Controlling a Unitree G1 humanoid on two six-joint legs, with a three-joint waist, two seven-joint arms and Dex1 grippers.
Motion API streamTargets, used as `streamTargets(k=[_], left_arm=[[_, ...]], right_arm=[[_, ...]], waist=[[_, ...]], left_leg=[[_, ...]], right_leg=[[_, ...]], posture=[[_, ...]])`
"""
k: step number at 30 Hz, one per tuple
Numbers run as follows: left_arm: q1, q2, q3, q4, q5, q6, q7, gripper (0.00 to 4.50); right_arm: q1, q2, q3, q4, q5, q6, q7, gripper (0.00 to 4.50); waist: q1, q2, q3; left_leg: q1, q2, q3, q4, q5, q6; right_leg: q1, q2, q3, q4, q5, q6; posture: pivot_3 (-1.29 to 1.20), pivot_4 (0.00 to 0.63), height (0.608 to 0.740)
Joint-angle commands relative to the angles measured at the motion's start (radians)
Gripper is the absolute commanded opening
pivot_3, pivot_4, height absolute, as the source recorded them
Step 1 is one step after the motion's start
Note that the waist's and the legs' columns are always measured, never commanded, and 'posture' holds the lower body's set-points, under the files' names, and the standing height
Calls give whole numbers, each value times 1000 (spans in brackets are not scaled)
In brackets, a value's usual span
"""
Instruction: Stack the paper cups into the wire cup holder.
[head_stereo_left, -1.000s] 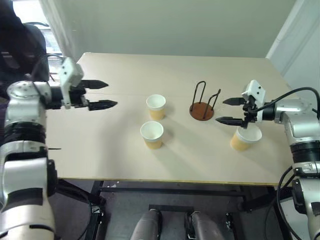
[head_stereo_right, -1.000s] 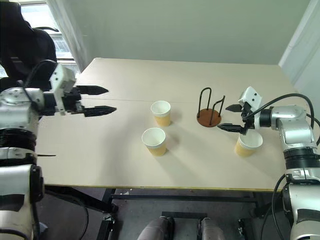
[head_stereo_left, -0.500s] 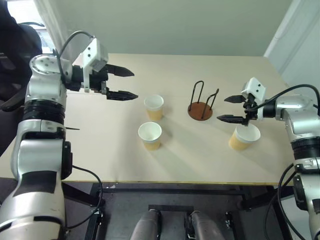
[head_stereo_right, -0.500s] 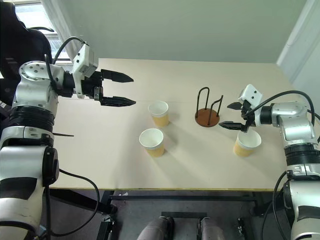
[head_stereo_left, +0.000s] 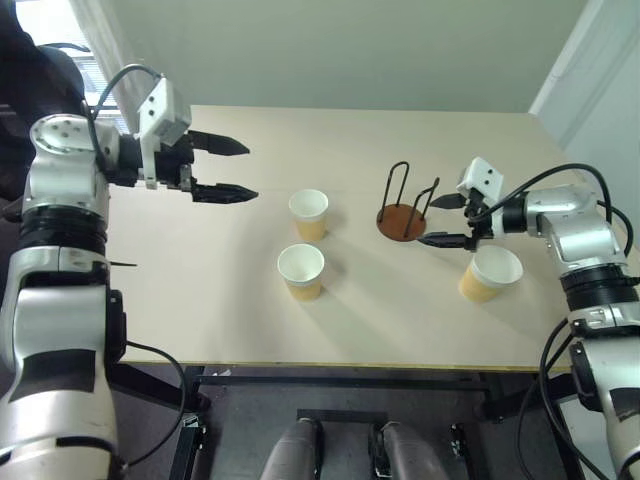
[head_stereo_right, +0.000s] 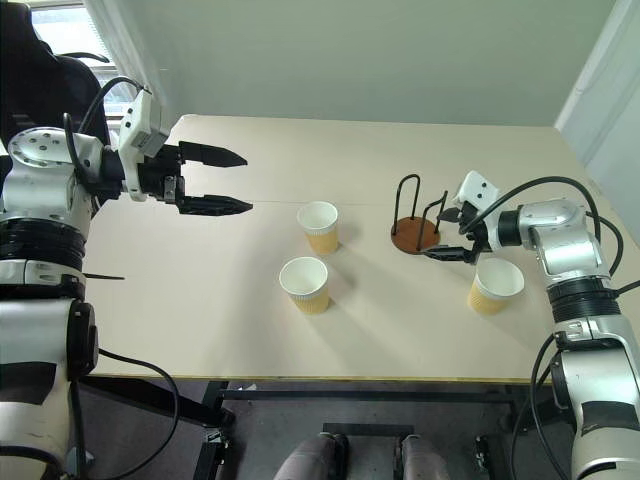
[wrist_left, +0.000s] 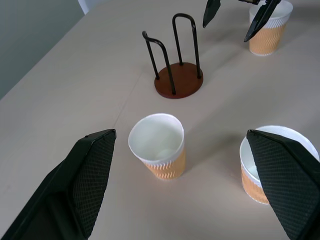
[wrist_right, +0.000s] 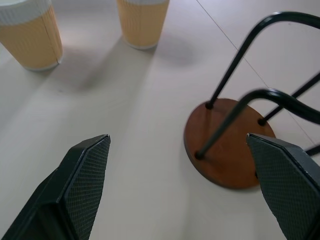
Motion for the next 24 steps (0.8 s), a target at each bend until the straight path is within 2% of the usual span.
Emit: streamTargets(k=[1, 7, 14, 24], left_arm=[[6, 36, 35, -48, -22, 15, -35, 4471], [32, 60, 54, -77, -26, 32, -31, 4471], [45, 78, 61, -106, -28, 53, -29, 4471], [39, 83, 63, -104, -23, 59, -25, 4471]], right_arm=[[-44, 23, 7, 24, -27, -14, -48, 4444], [-102, 55, 30, 160, -101, -86, -146, 4444], [-139, 55, 35, 252, -146, -132, -158, 4444], [-164, 104, 24, 228, -142, -62, -168, 4444]], waist=[[0, 0, 0], [1, 0, 0], [0, 0, 0], [-3, 0, 0]], left_leg=[[0, 0, 0, 0, 0, 0], [0, 0, 0, 1, -6, -10], [0, 0, 0, 1, -6, -11], [0, 0, 0, 1, -6, -11]], right_leg=[[0, 0, 0, 0, 0, 0], [0, 0, 0, 1, 1, -2], [-1, 0, 0, 1, 1, -2], [-1, 0, 0, 1, 1, -3]], posture=[[0, 150, 740], [0, 150, 740], [0, 150, 740], [0, 150, 740]])
